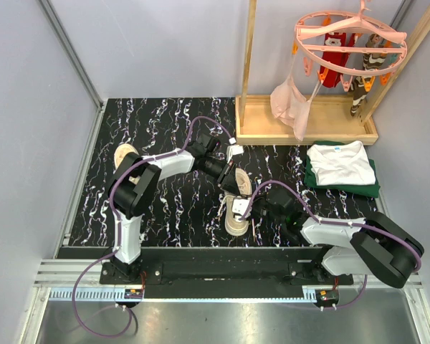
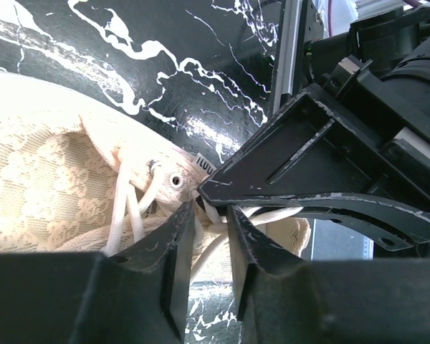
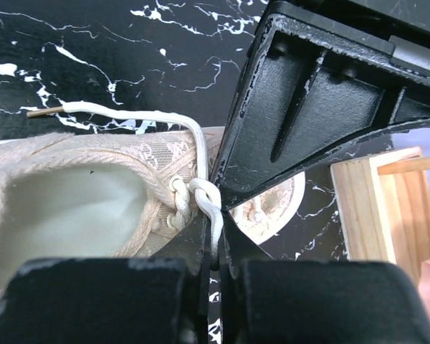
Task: Tie the shoes
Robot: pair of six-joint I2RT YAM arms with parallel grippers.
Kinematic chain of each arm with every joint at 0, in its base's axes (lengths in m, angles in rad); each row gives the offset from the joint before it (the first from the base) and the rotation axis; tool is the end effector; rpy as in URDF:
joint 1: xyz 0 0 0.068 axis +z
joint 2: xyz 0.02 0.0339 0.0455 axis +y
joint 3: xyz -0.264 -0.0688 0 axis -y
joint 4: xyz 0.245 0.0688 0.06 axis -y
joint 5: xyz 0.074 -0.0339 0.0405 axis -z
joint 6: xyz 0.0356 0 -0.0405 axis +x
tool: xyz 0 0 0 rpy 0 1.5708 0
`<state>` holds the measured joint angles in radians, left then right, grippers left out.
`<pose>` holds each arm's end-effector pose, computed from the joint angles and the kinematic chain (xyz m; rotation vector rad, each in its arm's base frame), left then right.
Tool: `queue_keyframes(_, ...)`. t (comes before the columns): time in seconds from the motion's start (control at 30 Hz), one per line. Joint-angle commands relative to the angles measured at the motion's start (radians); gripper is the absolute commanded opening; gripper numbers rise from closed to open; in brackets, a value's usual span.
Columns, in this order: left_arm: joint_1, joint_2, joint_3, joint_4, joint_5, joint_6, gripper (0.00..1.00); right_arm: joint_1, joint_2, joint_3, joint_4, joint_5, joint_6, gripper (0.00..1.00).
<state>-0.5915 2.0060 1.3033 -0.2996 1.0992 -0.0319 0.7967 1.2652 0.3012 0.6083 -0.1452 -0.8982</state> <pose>0.3190 -0.2525 0.1643 1.1012 2.2402 -1.6528 0.1585 0.1695 0.1602 -1.5041 1.1986 0.0718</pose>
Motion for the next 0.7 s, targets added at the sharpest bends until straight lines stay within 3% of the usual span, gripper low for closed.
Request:
queue_keyframes(0.0,-0.031,0.005,0.031,-0.030,0.102,-0.003,0.19,0.006,0.010,-0.008,0.238,0.072,-0.042,0.00)
queue_keyframes(0.1,-0.030,0.004,0.027,-0.019,0.116,-0.006,0.01,0.009,0.013,-0.020,0.258,0.064,-0.054,0.00)
queue_keyframes(0.27,-0.014,-0.013,0.011,0.011,0.119,-0.023,0.00,0.007,0.013,-0.022,0.236,0.073,-0.061,0.04)
queue_keyframes(0.3,-0.011,-0.027,-0.001,0.019,0.114,-0.026,0.00,0.007,0.004,-0.020,0.222,0.075,-0.061,0.12)
queue_keyframes(0.33,-0.004,-0.033,-0.007,0.039,0.108,-0.029,0.00,0.007,-0.003,-0.022,0.197,0.073,-0.064,0.30)
queue_keyframes(0.43,0.009,-0.056,-0.027,0.062,0.093,-0.039,0.00,0.009,-0.038,-0.019,0.132,0.082,-0.053,0.51)
queue_keyframes(0.67,0.019,-0.085,-0.041,0.100,0.065,-0.057,0.00,0.007,-0.139,0.004,-0.037,0.090,-0.005,0.74)
